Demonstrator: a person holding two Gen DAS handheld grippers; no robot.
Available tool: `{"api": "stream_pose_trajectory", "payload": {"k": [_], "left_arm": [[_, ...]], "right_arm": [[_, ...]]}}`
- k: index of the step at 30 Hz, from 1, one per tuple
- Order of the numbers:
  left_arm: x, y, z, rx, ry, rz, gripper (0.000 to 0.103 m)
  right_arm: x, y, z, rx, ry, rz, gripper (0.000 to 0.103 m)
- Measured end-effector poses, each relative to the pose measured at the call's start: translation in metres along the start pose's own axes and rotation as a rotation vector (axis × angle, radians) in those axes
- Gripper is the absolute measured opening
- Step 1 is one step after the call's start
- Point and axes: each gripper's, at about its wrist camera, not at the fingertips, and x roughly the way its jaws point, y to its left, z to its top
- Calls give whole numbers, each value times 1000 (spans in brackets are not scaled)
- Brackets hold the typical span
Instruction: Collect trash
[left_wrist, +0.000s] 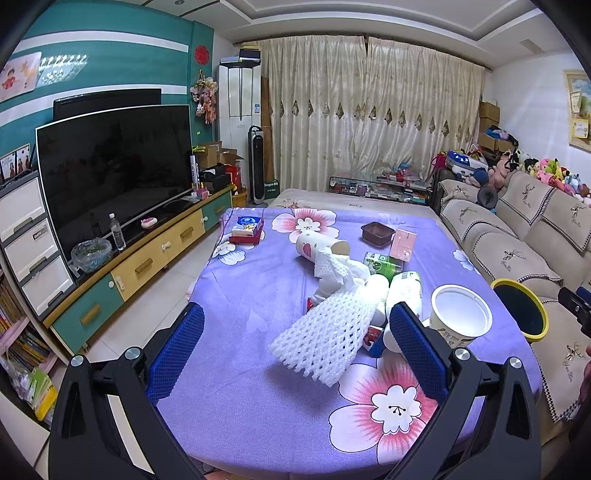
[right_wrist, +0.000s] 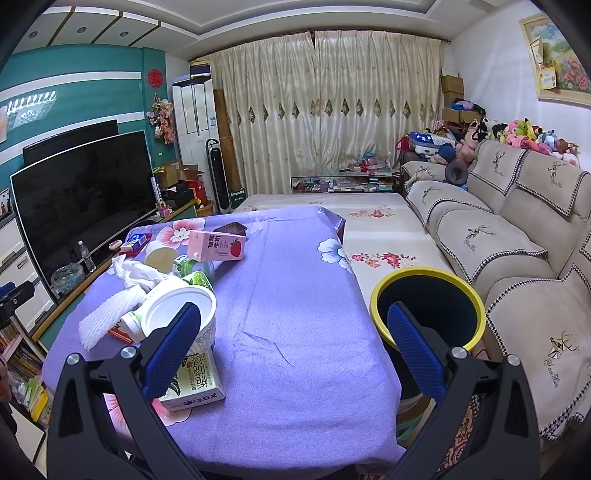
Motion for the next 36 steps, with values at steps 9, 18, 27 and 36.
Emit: {"api": "stream_pose_trajectory", "payload": {"k": [9, 18, 27, 36], "left_arm": [[5, -1, -3, 2, 6, 3, 99], [9, -2, -4, 5, 10, 7, 99], [9, -1, -4, 5, 10, 7, 99], [9, -1, -4, 4, 10, 7, 99]], "right_arm": [[2, -1, -1, 7, 6, -3, 96], [3, -3, -1, 9, 10, -4, 96], [4, -3, -1, 12, 13, -6, 96], [4, -3, -1, 13, 14, -5, 96]]}}
